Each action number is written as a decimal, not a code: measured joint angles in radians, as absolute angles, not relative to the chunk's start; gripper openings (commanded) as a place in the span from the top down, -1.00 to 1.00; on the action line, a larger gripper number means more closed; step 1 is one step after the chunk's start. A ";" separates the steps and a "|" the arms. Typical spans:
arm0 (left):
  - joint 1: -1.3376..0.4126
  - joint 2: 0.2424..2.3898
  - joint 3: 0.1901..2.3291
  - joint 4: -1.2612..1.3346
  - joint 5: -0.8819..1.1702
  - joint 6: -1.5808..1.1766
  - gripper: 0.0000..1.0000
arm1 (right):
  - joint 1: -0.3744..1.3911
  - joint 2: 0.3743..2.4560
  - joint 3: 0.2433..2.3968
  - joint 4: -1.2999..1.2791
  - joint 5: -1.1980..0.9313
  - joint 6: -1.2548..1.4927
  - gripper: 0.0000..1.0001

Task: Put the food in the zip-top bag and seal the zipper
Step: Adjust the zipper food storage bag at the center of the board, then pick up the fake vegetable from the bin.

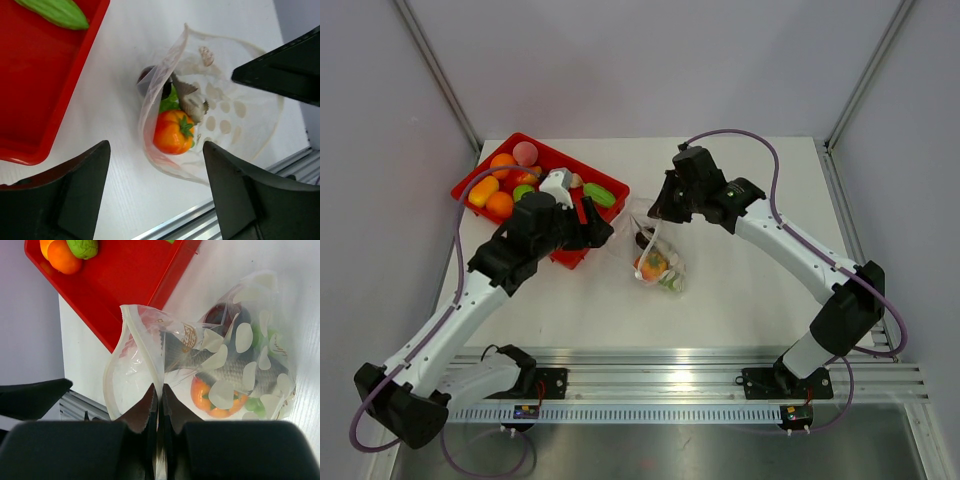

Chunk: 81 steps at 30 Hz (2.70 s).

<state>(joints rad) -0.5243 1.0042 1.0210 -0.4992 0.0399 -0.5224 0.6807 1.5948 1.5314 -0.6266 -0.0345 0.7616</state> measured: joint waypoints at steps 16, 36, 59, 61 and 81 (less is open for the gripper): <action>-0.525 1.177 0.953 -0.493 0.125 -0.548 1.00 | 0.682 1.596 1.591 -0.739 0.072 0.702 0.38; -0.525 1.195 1.061 -0.491 0.164 -0.545 1.00 | 0.697 1.614 1.710 -0.930 0.123 0.585 1.00; -0.483 1.367 1.255 -0.577 0.187 -0.442 -0.19 | 0.698 1.552 1.610 -0.862 0.191 0.599 1.00; -0.466 1.346 1.277 -0.590 0.180 -0.436 -0.11 | 0.698 1.551 1.610 -0.852 0.190 0.599 1.00; -0.146 1.587 1.416 -0.615 -0.007 -0.462 -0.54 | 0.699 1.551 1.610 -0.830 0.171 0.599 1.00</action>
